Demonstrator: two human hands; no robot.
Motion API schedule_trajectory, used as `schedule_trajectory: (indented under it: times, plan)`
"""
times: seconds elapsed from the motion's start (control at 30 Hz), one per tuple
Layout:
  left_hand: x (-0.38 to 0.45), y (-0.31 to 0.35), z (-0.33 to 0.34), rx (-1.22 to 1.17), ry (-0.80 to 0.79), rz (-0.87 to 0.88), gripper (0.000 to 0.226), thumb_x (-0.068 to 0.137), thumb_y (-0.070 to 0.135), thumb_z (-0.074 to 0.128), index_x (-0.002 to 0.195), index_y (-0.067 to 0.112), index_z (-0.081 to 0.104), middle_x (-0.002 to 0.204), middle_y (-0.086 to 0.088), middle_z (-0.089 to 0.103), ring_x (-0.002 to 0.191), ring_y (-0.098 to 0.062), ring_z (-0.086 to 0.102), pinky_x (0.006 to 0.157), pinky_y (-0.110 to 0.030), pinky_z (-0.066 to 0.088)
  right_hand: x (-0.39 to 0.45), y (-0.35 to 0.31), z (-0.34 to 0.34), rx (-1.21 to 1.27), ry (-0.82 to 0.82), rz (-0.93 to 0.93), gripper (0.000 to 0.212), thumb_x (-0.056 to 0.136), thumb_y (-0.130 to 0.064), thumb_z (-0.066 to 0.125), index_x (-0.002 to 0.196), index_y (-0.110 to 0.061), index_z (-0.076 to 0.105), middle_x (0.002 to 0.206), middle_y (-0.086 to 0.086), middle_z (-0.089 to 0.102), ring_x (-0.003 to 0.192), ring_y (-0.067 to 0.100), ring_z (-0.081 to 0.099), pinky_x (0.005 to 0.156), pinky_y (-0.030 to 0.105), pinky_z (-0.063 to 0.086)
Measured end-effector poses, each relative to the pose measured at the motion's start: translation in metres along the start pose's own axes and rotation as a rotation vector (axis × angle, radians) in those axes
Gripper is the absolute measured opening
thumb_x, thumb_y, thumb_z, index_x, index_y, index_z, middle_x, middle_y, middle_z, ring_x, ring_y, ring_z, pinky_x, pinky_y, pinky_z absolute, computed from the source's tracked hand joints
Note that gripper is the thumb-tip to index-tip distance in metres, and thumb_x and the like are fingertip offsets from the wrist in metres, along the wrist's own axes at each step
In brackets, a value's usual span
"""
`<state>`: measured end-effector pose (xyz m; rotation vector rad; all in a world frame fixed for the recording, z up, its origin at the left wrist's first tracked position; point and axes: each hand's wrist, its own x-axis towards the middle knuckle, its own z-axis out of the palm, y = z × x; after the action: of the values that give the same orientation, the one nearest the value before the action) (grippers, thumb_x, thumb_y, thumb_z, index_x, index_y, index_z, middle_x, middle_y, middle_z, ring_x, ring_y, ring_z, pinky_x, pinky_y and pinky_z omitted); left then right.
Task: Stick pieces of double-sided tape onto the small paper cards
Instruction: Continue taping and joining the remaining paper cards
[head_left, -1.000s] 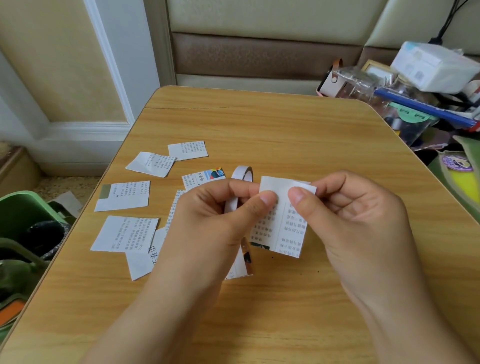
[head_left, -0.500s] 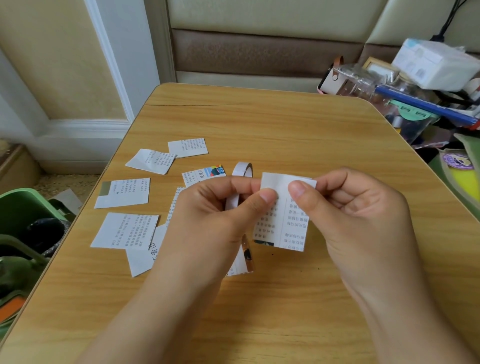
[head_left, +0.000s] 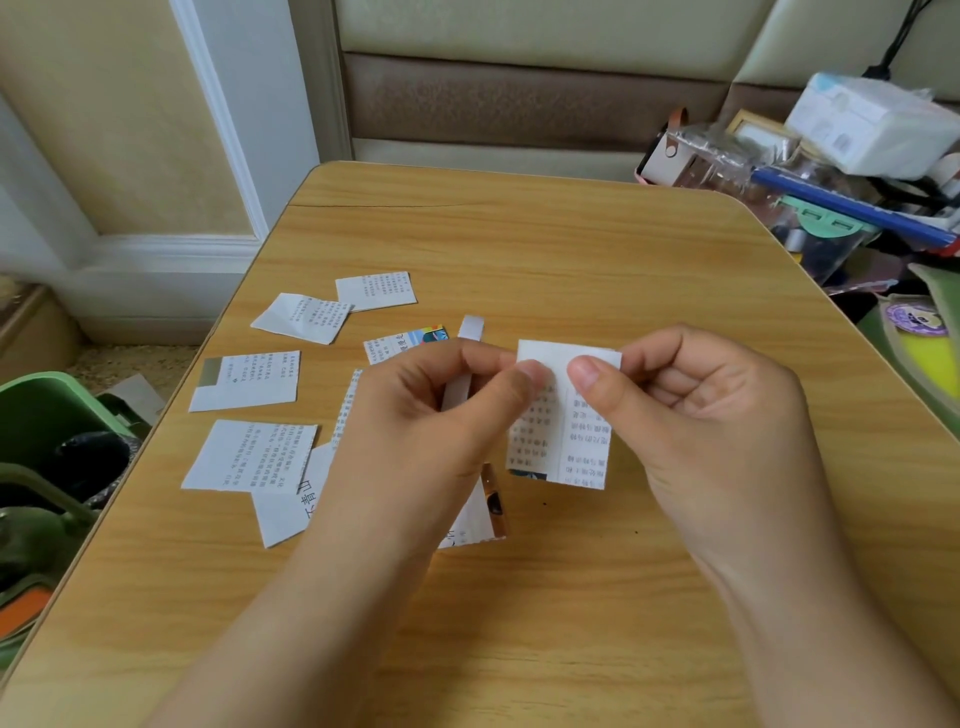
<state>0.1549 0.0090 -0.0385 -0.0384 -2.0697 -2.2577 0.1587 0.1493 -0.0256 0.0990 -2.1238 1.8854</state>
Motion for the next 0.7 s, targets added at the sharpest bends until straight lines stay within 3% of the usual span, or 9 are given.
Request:
schedule_trajectory:
  times: [0.1, 0.17, 0.27, 0.33, 0.47, 0.57, 0.7]
  plan:
    - [0.002, 0.002, 0.000, 0.081, 0.060, 0.019, 0.018, 0.066, 0.039, 0.071, 0.074, 0.024, 0.074, 0.052, 0.012, 0.056, 0.062, -0.018, 0.060, 0.069, -0.045, 0.056, 0.004, 0.002, -0.002, -0.003, 0.000, 0.000, 0.020, 0.070, -0.018, 0.077, 0.059, -0.021, 0.061, 0.053, -0.010, 0.062, 0.051, 0.001, 0.056, 0.053, 0.013, 0.044]
    - [0.002, 0.004, 0.001, 0.110, 0.051, 0.026, 0.018, 0.066, 0.041, 0.073, 0.075, 0.025, 0.074, 0.058, 0.005, 0.062, 0.066, -0.029, 0.063, 0.070, -0.052, 0.057, 0.005, 0.002, -0.003, -0.016, -0.020, 0.000, 0.018, 0.069, -0.022, 0.079, 0.061, -0.022, 0.063, 0.055, -0.009, 0.063, 0.053, 0.002, 0.058, 0.054, 0.015, 0.046]
    - [0.002, 0.005, 0.001, 0.082, 0.005, 0.028, 0.015, 0.073, 0.032, 0.078, 0.068, 0.019, 0.072, 0.049, 0.007, 0.049, 0.054, -0.025, 0.048, 0.055, -0.038, 0.051, 0.006, 0.001, -0.003, -0.024, -0.027, 0.003, 0.019, 0.066, -0.029, 0.081, 0.064, -0.021, 0.063, 0.060, -0.005, 0.066, 0.058, 0.006, 0.061, 0.058, 0.019, 0.050]
    - [0.002, 0.005, 0.002, 0.037, 0.002, 0.017, 0.014, 0.075, 0.028, 0.072, 0.066, 0.019, 0.071, 0.050, 0.006, 0.044, 0.056, -0.019, 0.043, 0.055, -0.029, 0.042, 0.006, 0.001, -0.001, 0.023, -0.009, 0.030, 0.019, 0.062, -0.031, 0.078, 0.065, -0.020, 0.064, 0.063, -0.006, 0.068, 0.060, 0.006, 0.062, 0.059, 0.018, 0.049]
    - [0.003, 0.007, 0.001, -0.080, 0.020, -0.008, 0.012, 0.078, 0.021, 0.069, 0.068, 0.015, 0.068, 0.052, 0.010, 0.055, 0.056, -0.008, 0.054, 0.055, -0.015, 0.043, 0.004, 0.002, 0.002, 0.123, -0.003, 0.087, 0.015, 0.065, -0.033, 0.079, 0.068, -0.023, 0.068, 0.068, -0.001, 0.071, 0.063, 0.008, 0.063, 0.059, 0.019, 0.048]
    - [0.003, 0.006, -0.001, -0.169, 0.005, -0.022, 0.013, 0.072, 0.024, 0.067, 0.068, 0.012, 0.067, 0.055, 0.009, 0.060, 0.057, -0.004, 0.058, 0.054, -0.014, 0.045, 0.002, 0.001, 0.004, 0.149, -0.012, 0.089, 0.015, 0.070, -0.030, 0.078, 0.066, -0.018, 0.069, 0.065, -0.001, 0.069, 0.060, 0.007, 0.060, 0.057, 0.017, 0.045]
    - [0.004, 0.005, -0.002, -0.218, -0.021, -0.020, 0.011, 0.068, 0.022, 0.072, 0.061, 0.016, 0.066, 0.054, 0.008, 0.058, 0.057, -0.004, 0.056, 0.054, -0.013, 0.042, 0.001, 0.002, 0.008, 0.116, 0.029, 0.070, 0.005, 0.071, -0.027, 0.072, 0.069, -0.023, 0.071, 0.068, 0.002, 0.071, 0.065, 0.014, 0.064, 0.062, 0.027, 0.052]
